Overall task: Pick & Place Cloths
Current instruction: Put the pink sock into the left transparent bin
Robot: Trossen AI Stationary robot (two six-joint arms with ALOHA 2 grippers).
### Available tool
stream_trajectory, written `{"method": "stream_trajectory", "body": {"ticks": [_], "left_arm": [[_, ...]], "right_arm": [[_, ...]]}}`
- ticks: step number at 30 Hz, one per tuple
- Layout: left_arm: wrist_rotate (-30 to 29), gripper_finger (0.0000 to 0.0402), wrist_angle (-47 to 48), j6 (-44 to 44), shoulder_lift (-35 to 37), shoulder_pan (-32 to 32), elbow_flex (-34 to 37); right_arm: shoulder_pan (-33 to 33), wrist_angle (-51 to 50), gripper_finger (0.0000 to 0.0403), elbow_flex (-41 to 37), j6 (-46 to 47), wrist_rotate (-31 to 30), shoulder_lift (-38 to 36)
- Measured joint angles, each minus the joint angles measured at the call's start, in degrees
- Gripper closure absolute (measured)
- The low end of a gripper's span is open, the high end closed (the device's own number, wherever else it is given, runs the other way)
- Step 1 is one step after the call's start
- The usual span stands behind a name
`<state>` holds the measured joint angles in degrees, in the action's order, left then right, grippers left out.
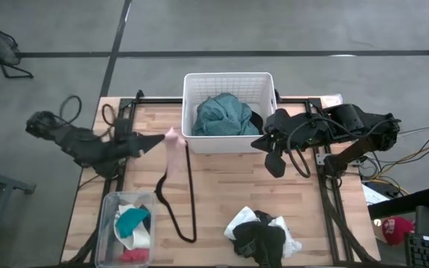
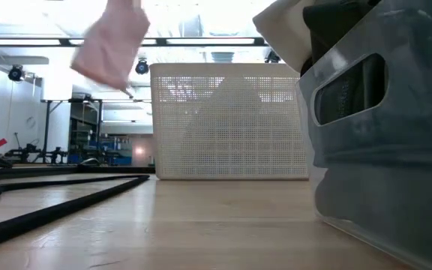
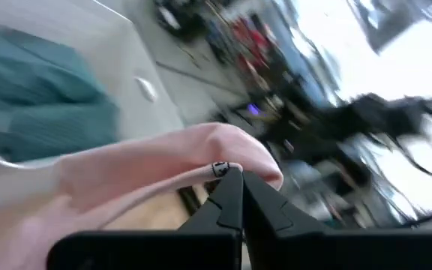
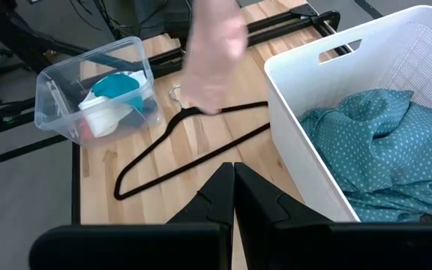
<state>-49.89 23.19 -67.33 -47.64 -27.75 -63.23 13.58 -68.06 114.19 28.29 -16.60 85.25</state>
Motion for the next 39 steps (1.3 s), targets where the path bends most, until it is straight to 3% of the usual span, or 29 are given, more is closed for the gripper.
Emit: {"method": "stream_trajectory", "body": {"ticks": [8,12,15,19,25,29,35,39], "left_arm": [[12.2,0.0401,0.0,9.5,-2.0,-11.1,-11.6],[17.9,0.0401,1.7,8.5,-4.1,-15.6,-17.8],[19.8,0.0401,6.2,1.3,-5.7,-18.3,-22.3],[24.6,0.0401,17.5,-15.8,-7.8,-21.1,-26.5],[36.8,0.0401,33.9,-38.7,-10.4,-22.4,-29.0],[44.3,0.0401,39.3,-44.1,-11.6,-22.4,-29.0],[65.8,0.0401,52.4,-52.6,-14.1,-22.5,-28.1],[67.5,0.0401,52.9,-51.8,-14.7,-22.3,-26.0]], "right_arm": [[0.0,0.0,0.0394,0.0,-0.7,0.0,0.0],[0.0,0.7,0.0394,0.0,-1.7,0.0,0.0],[0.0,1.5,0.0394,0.0,-2.2,0.0,0.0],[0.0,1.6,0.0394,0.0,-2.4,0.0,0.0],[0.0,3.1,0.0394,0.0,-3.5,0.0,0.0],[0.0,5.2,0.0394,0.0,-5.8,0.0,0.0],[0.0,7.5,0.0394,0.0,-6.9,0.0,0.0],[-0.3,7.5,0.0394,-0.1,-7.6,0.0,0.0]]}}
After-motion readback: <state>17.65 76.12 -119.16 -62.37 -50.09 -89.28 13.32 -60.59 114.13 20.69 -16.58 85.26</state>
